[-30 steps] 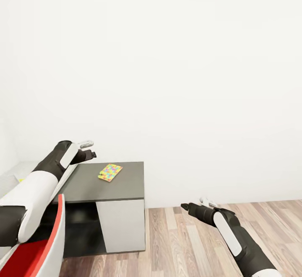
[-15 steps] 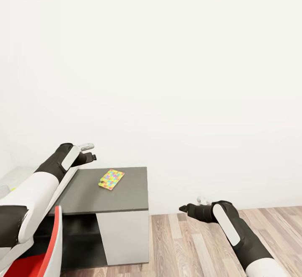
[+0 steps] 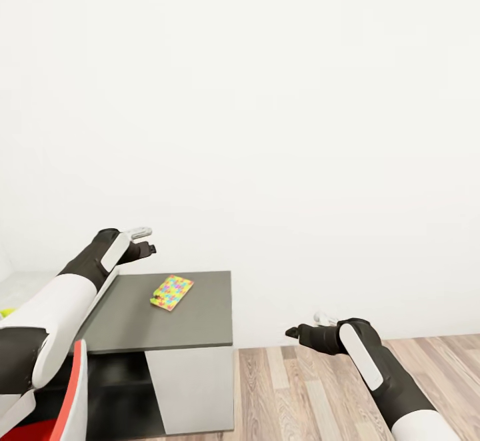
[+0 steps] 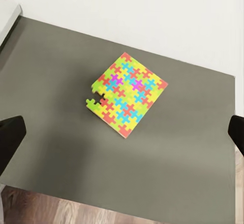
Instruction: Put all the toys in the child's room - the three board games (two on the bed and one on the table), the two jigsaw puzzles on the table, and the tennis ball on the table - inside the toy box on the table in the child's room.
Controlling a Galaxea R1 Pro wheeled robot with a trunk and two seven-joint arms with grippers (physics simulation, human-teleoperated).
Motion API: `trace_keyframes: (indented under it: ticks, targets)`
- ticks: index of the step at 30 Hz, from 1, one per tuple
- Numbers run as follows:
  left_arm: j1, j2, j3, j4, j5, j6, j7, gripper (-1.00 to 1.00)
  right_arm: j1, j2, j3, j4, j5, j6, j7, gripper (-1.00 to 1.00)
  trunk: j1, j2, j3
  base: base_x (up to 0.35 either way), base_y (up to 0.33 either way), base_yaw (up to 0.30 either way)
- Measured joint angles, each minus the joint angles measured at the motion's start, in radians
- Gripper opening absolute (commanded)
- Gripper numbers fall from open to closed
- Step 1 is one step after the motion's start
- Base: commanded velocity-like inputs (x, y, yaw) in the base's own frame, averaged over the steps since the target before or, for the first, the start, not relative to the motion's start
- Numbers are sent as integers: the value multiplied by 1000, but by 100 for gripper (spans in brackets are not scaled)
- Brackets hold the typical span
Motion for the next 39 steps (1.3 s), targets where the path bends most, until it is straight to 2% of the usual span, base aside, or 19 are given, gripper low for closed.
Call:
trace_keyframes:
  ticks: [5,10,22,30,39]
  targets:
    - [0,-4,0,0,0,-1,1,100,0,4,1,-1,1,0,-1,100,0,0,0,213,-3,0]
    - [2,-22,-1,0,1,0,1,100,1,7,2,-1,2,0,-4,100,0,0,0,162,-1,0]
    - [4,-26,-2,0,1,1,1,100,1,-5,3,2,-1,2,-1,100,0,0,0,137,57,0]
    - [8,-27,-2,3,2,1,1,100,1,-7,34,1,0,2,-1,100,0,0,0,110,41,0]
    - [11,-26,3,117,4,-1,-3,100,1,-8,45,-1,1,1,-1,100,0,0,0,208,116,0]
